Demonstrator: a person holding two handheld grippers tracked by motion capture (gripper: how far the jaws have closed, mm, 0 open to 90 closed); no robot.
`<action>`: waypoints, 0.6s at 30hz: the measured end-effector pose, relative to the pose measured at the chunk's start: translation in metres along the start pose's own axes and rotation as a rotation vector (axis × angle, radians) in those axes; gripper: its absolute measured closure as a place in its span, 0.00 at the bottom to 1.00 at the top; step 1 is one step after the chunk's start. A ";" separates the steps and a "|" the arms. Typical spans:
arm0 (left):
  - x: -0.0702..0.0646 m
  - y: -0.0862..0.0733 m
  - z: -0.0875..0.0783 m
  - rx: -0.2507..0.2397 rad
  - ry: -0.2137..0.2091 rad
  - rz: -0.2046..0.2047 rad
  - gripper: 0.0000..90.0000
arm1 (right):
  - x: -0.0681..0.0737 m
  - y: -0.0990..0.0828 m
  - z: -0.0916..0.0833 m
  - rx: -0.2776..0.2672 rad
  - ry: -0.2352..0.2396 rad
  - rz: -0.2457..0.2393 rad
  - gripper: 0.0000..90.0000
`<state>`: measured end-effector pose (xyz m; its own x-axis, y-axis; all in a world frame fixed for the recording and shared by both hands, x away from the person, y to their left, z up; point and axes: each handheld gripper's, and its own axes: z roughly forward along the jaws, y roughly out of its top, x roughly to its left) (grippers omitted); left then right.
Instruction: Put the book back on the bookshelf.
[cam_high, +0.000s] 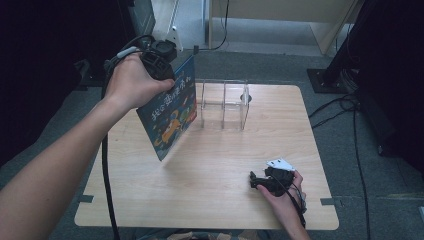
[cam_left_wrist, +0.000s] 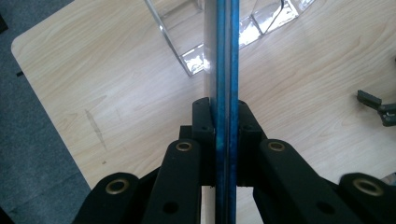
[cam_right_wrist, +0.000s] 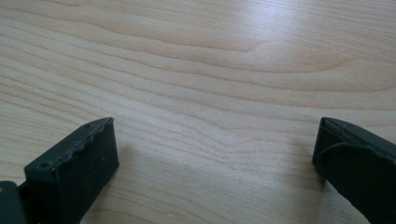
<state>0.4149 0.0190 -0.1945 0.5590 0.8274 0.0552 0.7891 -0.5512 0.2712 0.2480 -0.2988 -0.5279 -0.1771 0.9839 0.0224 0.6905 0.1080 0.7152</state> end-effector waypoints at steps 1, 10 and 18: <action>0.000 0.003 0.001 0.001 0.000 -0.002 0.94 | 0.000 0.000 0.000 0.000 0.001 0.001 0.00; 0.004 0.021 0.012 0.020 -0.001 -0.024 0.94 | -0.001 0.000 0.000 0.000 0.002 0.001 0.00; 0.014 0.042 0.025 0.014 0.004 -0.065 0.94 | -0.001 0.000 0.000 0.000 0.002 0.000 0.00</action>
<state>0.4622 0.0053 -0.2064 0.5054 0.8619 0.0414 0.8273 -0.4976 0.2606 0.2480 -0.2996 -0.5279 -0.1788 0.9836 0.0240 0.6907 0.1081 0.7150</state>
